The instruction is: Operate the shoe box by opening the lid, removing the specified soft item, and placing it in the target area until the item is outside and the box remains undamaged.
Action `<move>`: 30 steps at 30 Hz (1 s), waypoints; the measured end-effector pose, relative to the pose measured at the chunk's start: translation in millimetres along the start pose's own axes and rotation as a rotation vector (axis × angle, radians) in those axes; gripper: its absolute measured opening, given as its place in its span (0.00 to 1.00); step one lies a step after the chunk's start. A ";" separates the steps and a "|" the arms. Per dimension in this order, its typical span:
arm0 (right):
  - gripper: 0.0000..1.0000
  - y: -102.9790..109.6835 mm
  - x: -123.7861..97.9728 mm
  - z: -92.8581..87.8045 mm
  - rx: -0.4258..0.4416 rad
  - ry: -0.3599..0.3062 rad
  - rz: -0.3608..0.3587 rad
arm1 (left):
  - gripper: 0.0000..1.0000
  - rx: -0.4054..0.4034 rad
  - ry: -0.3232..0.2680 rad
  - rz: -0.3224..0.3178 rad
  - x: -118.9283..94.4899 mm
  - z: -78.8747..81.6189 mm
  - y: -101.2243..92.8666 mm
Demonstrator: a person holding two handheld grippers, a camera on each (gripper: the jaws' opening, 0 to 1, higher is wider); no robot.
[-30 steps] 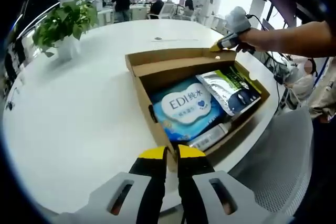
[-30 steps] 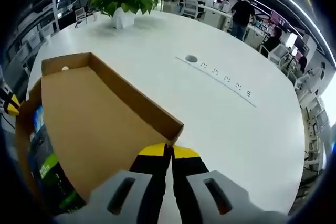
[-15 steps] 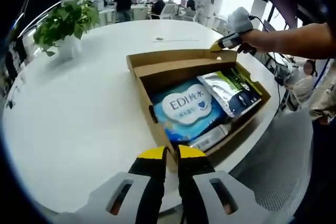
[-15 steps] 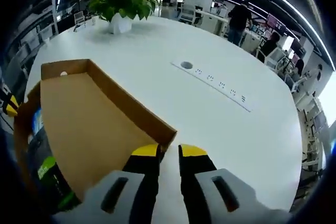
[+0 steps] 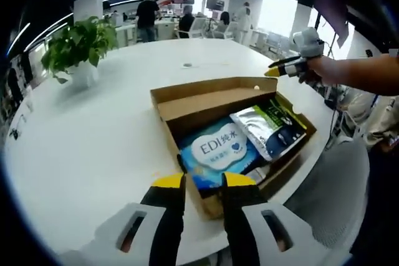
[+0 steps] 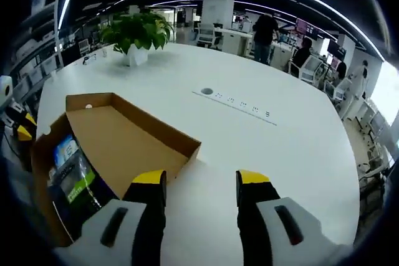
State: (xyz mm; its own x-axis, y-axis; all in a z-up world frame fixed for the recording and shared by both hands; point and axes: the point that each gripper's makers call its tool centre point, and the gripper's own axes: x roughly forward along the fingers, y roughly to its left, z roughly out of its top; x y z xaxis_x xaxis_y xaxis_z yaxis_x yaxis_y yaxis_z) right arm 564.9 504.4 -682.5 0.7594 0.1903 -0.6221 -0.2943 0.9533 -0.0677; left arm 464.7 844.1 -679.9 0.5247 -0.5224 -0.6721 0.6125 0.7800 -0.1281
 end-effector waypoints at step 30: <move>0.38 75.9 -64.1 -18.2 -0.052 -0.030 0.038 | 0.40 -0.191 0.051 -0.246 60.9 9.2 -94.7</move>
State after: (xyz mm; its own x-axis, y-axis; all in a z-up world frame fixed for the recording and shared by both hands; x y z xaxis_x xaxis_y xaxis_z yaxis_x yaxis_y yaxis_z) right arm 483.3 560.2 -662.0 0.7640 0.2334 -0.6015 -0.3520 0.9321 -0.0854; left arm 444.0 735.3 -701.9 0.3408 -0.6893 -0.6393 0.5930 0.6853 -0.4228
